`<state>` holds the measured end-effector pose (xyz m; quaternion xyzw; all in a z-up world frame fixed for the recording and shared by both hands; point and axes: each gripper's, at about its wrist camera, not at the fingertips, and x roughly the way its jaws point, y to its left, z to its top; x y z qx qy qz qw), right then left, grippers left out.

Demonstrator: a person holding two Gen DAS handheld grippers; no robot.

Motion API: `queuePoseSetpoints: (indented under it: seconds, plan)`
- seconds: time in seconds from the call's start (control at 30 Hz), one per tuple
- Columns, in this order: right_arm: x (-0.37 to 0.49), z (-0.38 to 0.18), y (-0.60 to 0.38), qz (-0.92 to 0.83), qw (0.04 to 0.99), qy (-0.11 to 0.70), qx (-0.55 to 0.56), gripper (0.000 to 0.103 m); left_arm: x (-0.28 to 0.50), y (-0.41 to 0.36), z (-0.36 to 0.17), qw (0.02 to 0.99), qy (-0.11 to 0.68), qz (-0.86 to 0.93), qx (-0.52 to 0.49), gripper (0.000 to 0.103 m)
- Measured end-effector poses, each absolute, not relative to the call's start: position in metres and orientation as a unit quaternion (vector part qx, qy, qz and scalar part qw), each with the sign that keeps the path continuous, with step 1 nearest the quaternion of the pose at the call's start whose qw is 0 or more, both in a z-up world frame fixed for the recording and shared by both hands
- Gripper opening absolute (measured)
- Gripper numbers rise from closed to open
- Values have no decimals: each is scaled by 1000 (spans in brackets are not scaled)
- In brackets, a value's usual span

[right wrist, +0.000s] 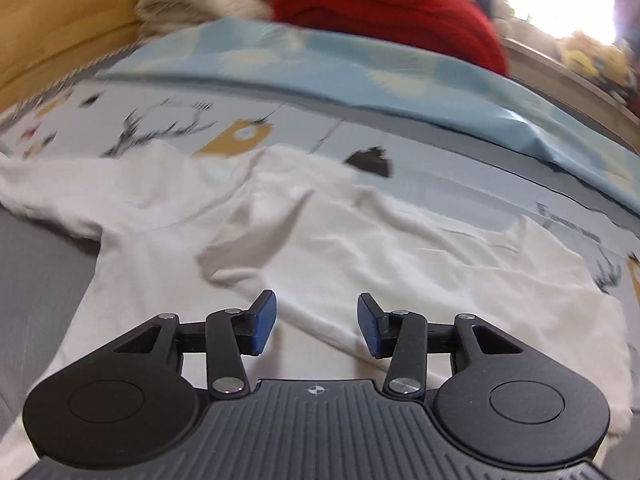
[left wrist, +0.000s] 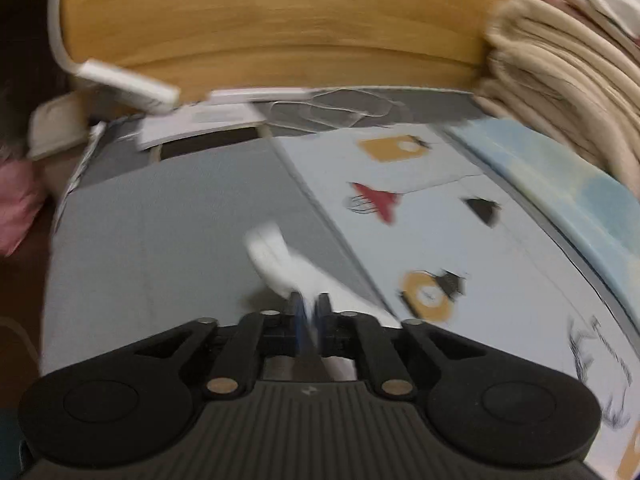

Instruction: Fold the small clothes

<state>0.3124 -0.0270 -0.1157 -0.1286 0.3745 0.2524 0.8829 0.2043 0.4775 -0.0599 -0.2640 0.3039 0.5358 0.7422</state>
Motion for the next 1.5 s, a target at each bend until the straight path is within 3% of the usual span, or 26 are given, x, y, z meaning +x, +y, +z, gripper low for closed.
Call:
queuePoseSetpoints:
  seconds: [0.03, 0.2, 0.27, 0.3, 0.33, 0.4, 0.73, 1.0, 1.17, 1.27, 1.37, 1.5]
  plan:
    - [311, -118, -21, 254, 882, 371, -145, 50, 205, 476, -60, 739, 311, 531, -273, 33]
    - [314, -132, -10, 226, 879, 375, -190, 49, 237, 436, -47, 787, 320, 464, -251, 37]
    - [317, -134, -12, 225, 880, 379, -176, 38, 249, 417, -41, 807, 322, 431, -244, 37]
    - [317, -134, -12, 226, 880, 379, -175, 18, 256, 407, -40, 815, 323, 417, -240, 37]
    - [317, -133, -13, 223, 882, 375, -181, 8, 262, 396, -38, 821, 325, 404, -238, 37]
    - [315, -125, -20, 219, 890, 358, -179, 5, 272, 379, -36, 830, 331, 380, -239, 37]
    - [339, -71, -178, 99, 937, 336, -10, 4, 302, 312, -40, 842, 359, 318, -247, 37]
    - [339, -83, -415, -141, 923, 335, 128, 4, 331, 236, -45, 864, 382, 241, -224, 37]
    - [307, -123, -559, -311, 858, 328, 244, 4, 342, 202, -50, 872, 396, 204, -202, 37]
    - [292, -153, -597, -297, 835, 326, 328, 8, 348, 191, -57, 872, 404, 194, -198, 37]
    - [286, -164, -601, -282, 838, 316, 343, 8, 353, 181, -62, 872, 411, 189, -189, 37]
    - [297, -161, -603, -250, 863, 305, 316, 23, 357, 174, -67, 871, 418, 180, -183, 37]
